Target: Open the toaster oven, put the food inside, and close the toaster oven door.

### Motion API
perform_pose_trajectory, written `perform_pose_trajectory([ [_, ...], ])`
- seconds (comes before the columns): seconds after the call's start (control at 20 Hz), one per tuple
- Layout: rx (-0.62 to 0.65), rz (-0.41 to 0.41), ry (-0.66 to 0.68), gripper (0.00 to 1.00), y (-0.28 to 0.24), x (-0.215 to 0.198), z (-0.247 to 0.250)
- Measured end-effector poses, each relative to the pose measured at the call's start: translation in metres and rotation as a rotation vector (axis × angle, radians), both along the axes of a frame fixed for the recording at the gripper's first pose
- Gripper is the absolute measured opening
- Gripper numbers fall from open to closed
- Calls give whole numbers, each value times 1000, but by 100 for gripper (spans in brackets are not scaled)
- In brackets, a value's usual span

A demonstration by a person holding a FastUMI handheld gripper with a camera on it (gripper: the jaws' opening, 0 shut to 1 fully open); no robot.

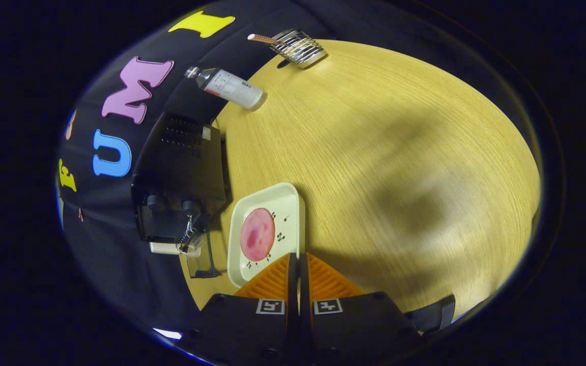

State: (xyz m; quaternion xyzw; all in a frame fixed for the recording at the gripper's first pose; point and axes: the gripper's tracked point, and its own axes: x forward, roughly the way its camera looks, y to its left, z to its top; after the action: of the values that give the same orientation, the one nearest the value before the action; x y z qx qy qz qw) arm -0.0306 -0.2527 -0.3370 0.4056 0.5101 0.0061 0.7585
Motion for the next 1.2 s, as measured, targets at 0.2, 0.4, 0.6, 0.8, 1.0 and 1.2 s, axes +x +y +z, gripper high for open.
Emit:
perform_pose_trajectory([
  [0.2,17,-57,-24,6,-4,-2,17],
  [0.4,17,-95,-52,6,2,-9,36],
  [0.6,31,-127,-72,6,24,-22,54],
  [0.8,40,-170,-91,6,57,-36,66],
  [1.0,66,-223,-112,6,89,-48,79],
  [1.2,90,-255,-131,6,126,-51,85],
])
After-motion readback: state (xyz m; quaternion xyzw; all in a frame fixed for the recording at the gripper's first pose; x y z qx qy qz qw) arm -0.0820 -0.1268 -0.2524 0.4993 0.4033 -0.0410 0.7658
